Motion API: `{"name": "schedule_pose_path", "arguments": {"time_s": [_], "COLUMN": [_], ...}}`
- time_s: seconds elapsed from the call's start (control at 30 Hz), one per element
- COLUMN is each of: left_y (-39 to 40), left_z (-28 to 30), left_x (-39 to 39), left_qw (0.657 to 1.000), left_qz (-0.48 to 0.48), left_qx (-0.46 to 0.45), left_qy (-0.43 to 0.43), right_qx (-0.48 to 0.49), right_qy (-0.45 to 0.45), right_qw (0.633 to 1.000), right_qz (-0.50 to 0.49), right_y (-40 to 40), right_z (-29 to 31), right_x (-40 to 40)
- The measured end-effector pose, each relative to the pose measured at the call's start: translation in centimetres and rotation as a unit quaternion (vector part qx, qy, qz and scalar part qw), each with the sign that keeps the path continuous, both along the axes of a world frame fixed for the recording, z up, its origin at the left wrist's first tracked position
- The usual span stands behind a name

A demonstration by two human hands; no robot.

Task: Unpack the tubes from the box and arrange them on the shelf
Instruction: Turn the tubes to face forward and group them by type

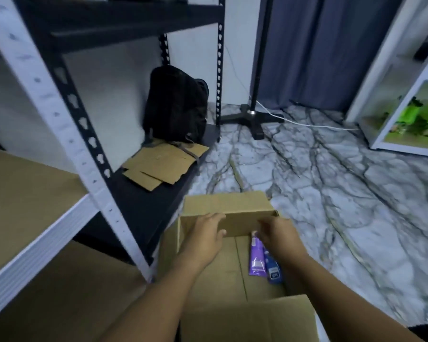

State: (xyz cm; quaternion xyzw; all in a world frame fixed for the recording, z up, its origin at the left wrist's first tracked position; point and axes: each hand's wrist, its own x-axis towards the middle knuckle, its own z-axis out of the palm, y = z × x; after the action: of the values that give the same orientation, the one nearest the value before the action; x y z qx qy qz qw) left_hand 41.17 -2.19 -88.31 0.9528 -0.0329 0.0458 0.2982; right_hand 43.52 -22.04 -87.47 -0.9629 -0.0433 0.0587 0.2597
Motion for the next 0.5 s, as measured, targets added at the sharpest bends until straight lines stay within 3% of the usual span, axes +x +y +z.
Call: {"name": "schedule_pose_path", "arguments": {"time_s": [0.13,0.3,0.4,0.5], "left_y": [-3.2,-7.7,-10.2,-11.7], "left_z": [-8.3,-17.8,-21.3,-23.3], "left_x": [3.1,5.5,6.5,7.0], "left_qw": [0.987,0.951,0.929,0.928], "left_qz": [0.061,0.123,0.131,0.139], "left_qx": [-0.103,-0.161,-0.174,-0.155], "left_qy": [0.110,0.235,0.300,0.308], "right_qx": [0.016,-0.003,-0.040,-0.075], "right_qy": [0.064,0.190,0.221,0.235], "right_qw": [0.990,0.960,0.955,0.955], "right_qz": [-0.124,-0.208,-0.192,-0.166], "right_y": [-2.5,-2.7,-2.5,-2.0], "right_z": [-7.5,-14.5,-16.7,-17.8], "right_x": [0.6,1.7,2.7,3.5]}}
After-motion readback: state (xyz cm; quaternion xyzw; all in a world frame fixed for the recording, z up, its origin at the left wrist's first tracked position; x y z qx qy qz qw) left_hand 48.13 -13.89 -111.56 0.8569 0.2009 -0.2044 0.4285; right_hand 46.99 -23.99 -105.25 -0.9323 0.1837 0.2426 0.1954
